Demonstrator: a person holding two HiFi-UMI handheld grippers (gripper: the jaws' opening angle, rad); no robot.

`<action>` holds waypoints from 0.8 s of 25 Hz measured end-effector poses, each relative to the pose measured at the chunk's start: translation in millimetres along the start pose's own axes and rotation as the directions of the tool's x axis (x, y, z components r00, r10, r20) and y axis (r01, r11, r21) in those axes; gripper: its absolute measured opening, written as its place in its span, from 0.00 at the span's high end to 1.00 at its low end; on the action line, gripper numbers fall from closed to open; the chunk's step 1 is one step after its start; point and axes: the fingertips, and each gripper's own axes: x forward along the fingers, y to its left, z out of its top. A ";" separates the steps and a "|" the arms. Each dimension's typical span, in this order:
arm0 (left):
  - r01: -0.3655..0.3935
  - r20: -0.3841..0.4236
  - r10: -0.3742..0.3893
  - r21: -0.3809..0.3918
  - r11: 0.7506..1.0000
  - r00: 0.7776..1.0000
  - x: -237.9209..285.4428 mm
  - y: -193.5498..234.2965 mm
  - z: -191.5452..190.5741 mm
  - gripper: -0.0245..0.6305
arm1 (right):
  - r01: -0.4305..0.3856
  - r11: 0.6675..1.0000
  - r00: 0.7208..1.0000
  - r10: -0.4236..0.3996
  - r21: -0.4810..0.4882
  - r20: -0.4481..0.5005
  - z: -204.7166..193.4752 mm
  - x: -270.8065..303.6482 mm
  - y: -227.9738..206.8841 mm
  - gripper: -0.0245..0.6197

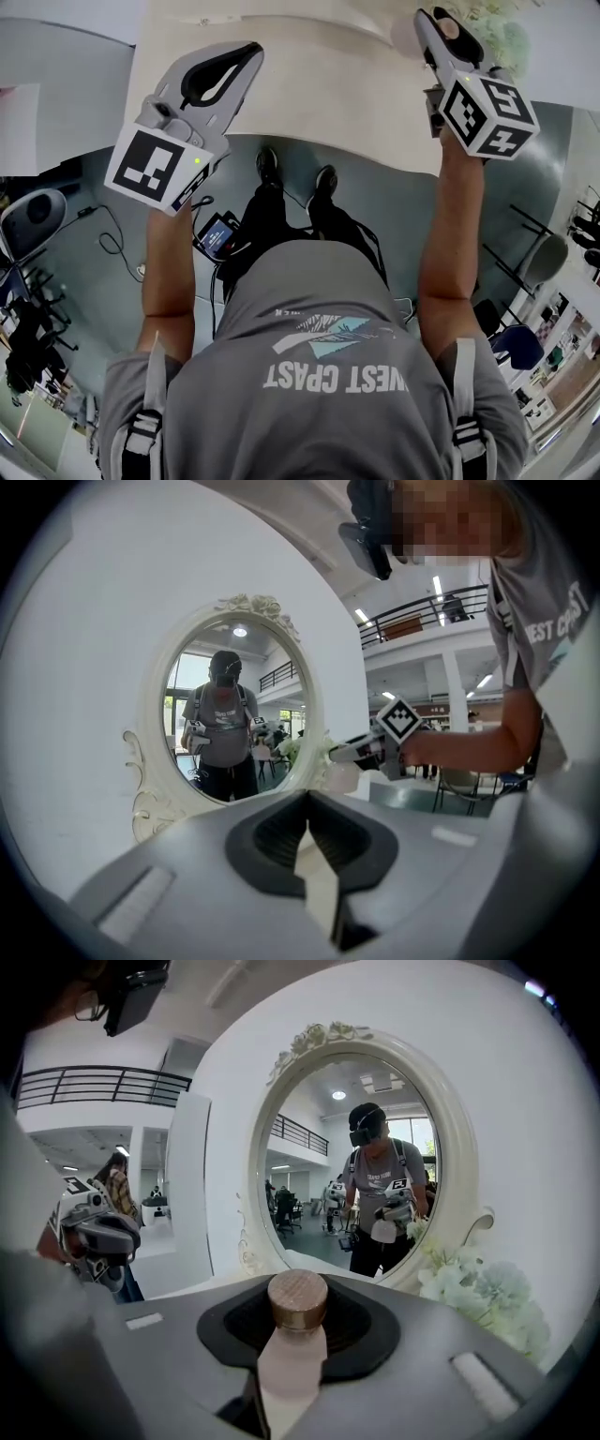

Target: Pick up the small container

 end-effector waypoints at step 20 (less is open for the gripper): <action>0.015 0.055 -0.018 0.061 0.998 0.998 -45.3 -41.0 63.8 0.96 | -0.066 0.997 0.996 0.069 -0.049 0.059 54.9 -115.0 46.6 0.78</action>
